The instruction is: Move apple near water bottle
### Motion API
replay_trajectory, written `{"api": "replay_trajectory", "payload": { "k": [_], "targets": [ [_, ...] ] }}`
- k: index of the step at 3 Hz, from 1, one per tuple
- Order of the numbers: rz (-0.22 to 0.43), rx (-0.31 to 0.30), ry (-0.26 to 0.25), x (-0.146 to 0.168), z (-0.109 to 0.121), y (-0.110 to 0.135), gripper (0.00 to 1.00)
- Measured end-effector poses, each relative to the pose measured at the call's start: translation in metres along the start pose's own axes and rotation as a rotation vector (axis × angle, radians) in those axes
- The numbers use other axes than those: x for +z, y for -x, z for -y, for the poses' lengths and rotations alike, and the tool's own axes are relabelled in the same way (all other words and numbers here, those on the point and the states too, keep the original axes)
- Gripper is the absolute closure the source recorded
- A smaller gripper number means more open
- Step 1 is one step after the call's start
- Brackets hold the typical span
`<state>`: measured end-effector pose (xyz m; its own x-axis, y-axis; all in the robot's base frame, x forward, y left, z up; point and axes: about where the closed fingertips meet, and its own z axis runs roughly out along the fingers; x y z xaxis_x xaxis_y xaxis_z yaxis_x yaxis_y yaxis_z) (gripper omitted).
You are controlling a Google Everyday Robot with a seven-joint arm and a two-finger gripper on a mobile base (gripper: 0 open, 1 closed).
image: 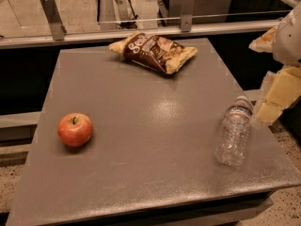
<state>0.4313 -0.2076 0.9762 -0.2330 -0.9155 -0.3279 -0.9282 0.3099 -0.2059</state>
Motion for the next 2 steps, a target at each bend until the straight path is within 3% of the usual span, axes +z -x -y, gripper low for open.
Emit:
{"api": "replay_trajectory", "payload": {
  "k": [1, 2],
  "targets": [
    [0.001, -0.004, -0.003, 0.0, 0.0, 0.001, 0.0],
    [0.027, -0.098, 0.012, 0.019, -0.02, 0.038, 0.0]
  ]
}}
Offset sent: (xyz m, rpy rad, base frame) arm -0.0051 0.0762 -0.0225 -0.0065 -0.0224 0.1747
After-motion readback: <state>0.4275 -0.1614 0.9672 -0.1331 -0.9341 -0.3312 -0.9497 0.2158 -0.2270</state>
